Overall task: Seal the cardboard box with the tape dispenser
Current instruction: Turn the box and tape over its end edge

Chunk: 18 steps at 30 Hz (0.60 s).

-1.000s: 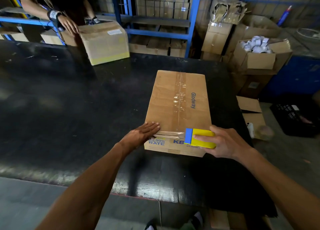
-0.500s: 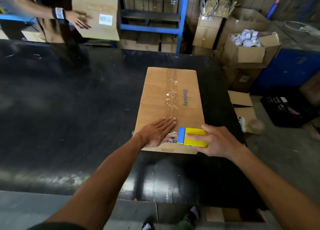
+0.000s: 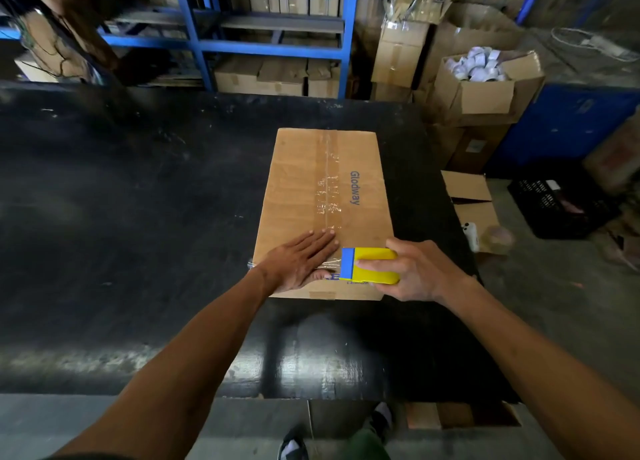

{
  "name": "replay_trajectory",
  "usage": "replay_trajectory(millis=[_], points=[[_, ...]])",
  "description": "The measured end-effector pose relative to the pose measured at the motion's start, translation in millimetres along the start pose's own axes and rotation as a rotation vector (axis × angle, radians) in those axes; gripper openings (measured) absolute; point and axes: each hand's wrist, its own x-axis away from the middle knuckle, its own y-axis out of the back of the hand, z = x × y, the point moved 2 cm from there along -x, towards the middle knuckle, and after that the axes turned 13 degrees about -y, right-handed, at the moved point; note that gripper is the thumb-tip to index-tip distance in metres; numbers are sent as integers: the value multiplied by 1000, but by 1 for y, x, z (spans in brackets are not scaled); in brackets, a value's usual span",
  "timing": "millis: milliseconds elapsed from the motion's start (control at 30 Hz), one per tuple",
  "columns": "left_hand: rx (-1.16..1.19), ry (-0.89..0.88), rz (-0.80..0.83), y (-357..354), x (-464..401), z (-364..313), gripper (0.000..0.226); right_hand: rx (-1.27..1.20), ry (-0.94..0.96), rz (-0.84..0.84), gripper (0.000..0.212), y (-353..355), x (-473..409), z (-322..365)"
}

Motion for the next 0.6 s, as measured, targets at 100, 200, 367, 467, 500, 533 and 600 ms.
replay_trajectory(millis=[100,200,367,467,500,533,600], points=[[24,-3,-9,2,2,1,69,42,12,12,53,5,5,-7],[45,3,0,4,0,0,70,54,-12,28,57,9,21,-29],[1,-15,-16,8,-6,-2,73,32,-44,35,57,2,31,-42],[-4,-56,12,12,-37,-9,79,8,-24,0,56,4,27,-44],[2,-71,28,11,-47,-12,79,9,-14,-4,56,4,27,-45],[11,-95,48,8,-56,-14,79,10,-5,-4,56,4,26,-45],[36,-133,96,0,-64,-14,75,2,-6,5,56,2,26,-46]])
